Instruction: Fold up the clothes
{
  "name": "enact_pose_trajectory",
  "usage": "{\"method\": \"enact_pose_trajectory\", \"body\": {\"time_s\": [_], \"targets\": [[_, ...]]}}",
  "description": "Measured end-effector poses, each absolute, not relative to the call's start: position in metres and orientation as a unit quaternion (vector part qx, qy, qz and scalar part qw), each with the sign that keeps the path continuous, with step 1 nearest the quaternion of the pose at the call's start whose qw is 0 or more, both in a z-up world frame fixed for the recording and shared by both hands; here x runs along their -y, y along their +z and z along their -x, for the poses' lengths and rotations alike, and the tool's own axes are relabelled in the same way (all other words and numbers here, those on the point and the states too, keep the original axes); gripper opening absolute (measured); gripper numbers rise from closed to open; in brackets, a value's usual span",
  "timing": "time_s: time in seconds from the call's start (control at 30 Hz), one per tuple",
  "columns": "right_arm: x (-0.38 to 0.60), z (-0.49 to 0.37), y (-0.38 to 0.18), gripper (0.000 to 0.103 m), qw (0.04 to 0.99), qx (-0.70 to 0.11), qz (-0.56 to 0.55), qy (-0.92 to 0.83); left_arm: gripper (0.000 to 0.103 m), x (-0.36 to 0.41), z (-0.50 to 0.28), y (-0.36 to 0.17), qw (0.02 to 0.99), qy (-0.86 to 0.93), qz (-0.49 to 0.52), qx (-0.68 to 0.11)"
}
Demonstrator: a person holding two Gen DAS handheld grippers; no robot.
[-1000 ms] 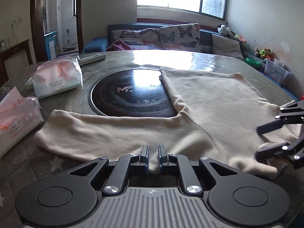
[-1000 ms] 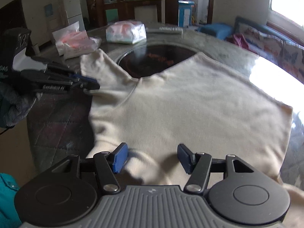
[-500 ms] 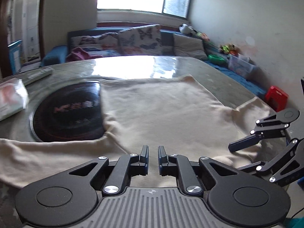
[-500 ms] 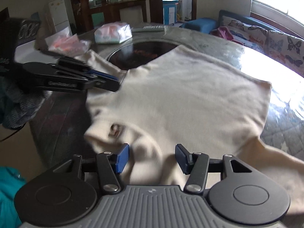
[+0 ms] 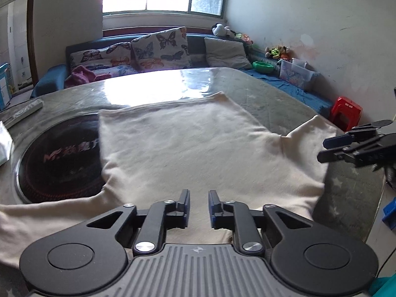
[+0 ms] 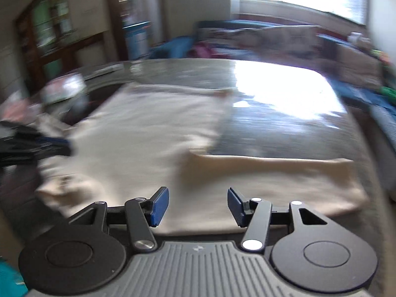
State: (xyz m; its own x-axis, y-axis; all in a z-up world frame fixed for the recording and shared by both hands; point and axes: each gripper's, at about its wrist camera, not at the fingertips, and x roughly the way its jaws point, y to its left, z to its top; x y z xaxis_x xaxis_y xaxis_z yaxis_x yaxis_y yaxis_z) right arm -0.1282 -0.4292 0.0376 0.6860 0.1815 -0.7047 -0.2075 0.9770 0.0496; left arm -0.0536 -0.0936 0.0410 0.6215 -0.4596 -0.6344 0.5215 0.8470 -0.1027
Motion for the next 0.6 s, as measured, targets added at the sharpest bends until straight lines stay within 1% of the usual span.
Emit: {"method": "enact_pose_trajectory", "body": {"time_s": [0.03,0.07,0.33,0.4,0.47,0.6], "targets": [[0.439,0.126,0.034,0.053,0.921,-0.382,0.015,0.079,0.027,0.098,0.054,0.041,0.898,-0.277,-0.045,-0.339],[0.449,0.124,0.031,0.053,0.923,-0.382,0.011,0.054,0.027,0.103,0.054,0.04,0.896,-0.282,-0.044,-0.34],[0.524,0.114,0.014,0.052,0.927,-0.363,-0.029,-0.091,0.027,0.138,0.053,0.041,0.886,-0.314,-0.044,-0.339],[0.537,0.112,0.009,0.05,0.923,-0.365,-0.047,-0.114,0.027,0.146,0.053,0.041,0.883,-0.321,-0.047,-0.339],[0.548,0.112,0.006,0.049,0.922,-0.361,-0.069,-0.12,0.028,0.153,0.054,0.04,0.88,-0.328,-0.051,-0.34],[0.554,0.113,0.003,0.042,0.924,-0.351,-0.084,-0.127,0.028,0.167,0.053,0.038,0.874,-0.34,-0.06,-0.342]]}}
